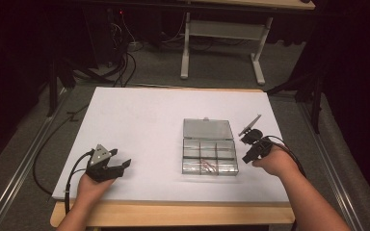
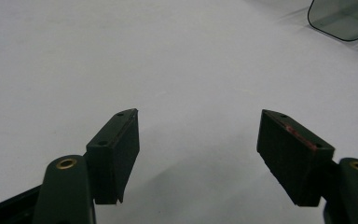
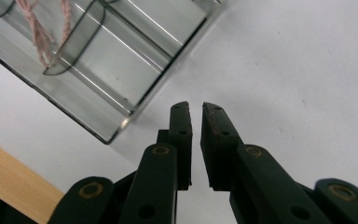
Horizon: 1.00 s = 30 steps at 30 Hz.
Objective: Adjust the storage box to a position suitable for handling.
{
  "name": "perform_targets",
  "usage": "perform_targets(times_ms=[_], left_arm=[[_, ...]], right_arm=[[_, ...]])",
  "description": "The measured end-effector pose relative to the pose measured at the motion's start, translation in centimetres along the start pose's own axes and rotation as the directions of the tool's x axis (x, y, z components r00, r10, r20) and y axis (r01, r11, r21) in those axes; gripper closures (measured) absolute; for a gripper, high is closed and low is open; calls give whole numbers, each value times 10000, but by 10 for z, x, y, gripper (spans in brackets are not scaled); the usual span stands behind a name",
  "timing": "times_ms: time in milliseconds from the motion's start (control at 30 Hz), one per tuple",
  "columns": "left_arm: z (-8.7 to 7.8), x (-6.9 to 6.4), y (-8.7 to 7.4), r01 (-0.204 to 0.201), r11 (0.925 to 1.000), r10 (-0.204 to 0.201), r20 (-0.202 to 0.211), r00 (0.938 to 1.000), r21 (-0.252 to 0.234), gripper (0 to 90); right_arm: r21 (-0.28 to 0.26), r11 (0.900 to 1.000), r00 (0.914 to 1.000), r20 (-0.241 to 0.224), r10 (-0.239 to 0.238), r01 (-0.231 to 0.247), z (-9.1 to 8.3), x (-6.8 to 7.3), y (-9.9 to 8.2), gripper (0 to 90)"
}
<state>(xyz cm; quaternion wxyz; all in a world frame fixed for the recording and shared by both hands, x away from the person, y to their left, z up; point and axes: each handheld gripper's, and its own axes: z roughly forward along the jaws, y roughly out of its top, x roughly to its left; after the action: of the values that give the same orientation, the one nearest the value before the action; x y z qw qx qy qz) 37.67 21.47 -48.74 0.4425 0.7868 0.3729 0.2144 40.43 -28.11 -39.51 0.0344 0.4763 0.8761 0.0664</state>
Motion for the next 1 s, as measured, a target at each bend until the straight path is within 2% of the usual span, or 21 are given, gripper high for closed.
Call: perform_targets(times_ms=[167, 267, 367, 500, 600, 667, 867, 900, 1000], left_arm=[[0, 0, 0, 1, 10000, -1, -1, 10000, 3, 302], [0, 0, 0, -8, 10000, 8, 6, 10000, 4, 302], [0, 0, 0, -3, 10000, 3, -5, 10000, -2, 302], [0, 0, 0, 17, 10000, -17, -20, 10000, -27, 302], [0, 0, 0, 16, 10000, -16, -32, 10000, -22, 302], [0, 0, 0, 21, 10000, -21, -40, 10000, -23, 302], [0, 0, 0, 48, 10000, -48, -23, 10000, -56, 302], [0, 0, 0, 48, 10000, -48, -25, 10000, -55, 302], [0, 0, 0, 48, 10000, -48, -31, 10000, -58, 302]], right_arm=[[-186, 9997, 9998, 98, 169, -167, 3, -5, -7, 805], [-489, 9980, 9991, 115, 401, -395, 5, -8, -11, 798], [-528, 9979, 9990, 198, 392, -381, 12, -8, -15, 790], [-679, 9965, 9987, 125, 487, -478, 20, -8, -20, 784], [-838, 9935, 9970, -46, 771, -772, 24, -9, -25, 782], [-917, 9934, 9976, 68, 695, -686, 28, -10, -27, 783], [-1493, 9862, 9967, 254, 767, -721, 33, -10, -35, 778], [-1622, 9828, 9954, 229, 931, -882, 34, -9, -36, 777], [-2022, 9761, 9958, 292, 873, -796, 36, -8, -40, 776]])
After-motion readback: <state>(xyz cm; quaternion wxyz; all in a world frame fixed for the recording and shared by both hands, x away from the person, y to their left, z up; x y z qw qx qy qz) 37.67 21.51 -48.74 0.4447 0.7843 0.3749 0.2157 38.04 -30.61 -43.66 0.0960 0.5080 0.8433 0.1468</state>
